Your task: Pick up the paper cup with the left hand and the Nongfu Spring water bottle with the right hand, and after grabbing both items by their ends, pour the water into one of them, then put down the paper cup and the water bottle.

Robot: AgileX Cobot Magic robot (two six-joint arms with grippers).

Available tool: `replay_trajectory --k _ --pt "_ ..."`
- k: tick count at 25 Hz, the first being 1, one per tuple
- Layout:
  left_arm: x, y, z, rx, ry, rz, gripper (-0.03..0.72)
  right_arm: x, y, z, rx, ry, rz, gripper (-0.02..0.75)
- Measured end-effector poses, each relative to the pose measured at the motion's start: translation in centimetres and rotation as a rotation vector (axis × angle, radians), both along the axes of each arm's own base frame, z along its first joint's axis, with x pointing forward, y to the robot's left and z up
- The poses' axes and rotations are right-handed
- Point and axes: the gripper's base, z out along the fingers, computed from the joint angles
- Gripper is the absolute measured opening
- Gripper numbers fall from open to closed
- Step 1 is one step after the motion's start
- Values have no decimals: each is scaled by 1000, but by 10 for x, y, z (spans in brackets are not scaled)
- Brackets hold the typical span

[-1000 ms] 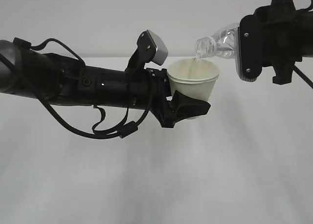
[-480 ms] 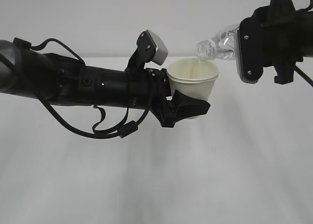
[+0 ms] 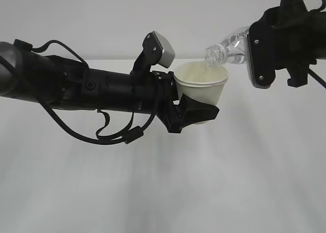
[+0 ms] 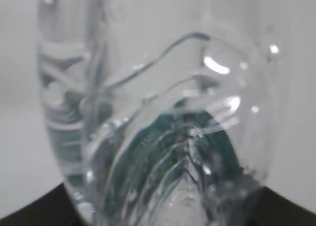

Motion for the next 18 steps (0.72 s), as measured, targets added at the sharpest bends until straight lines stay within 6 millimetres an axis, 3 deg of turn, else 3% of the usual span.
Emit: replay_trajectory --k 18 --pt "-2 -1 1 -6 -3 -25 447 0 0 0 -5 -2 -2 393"
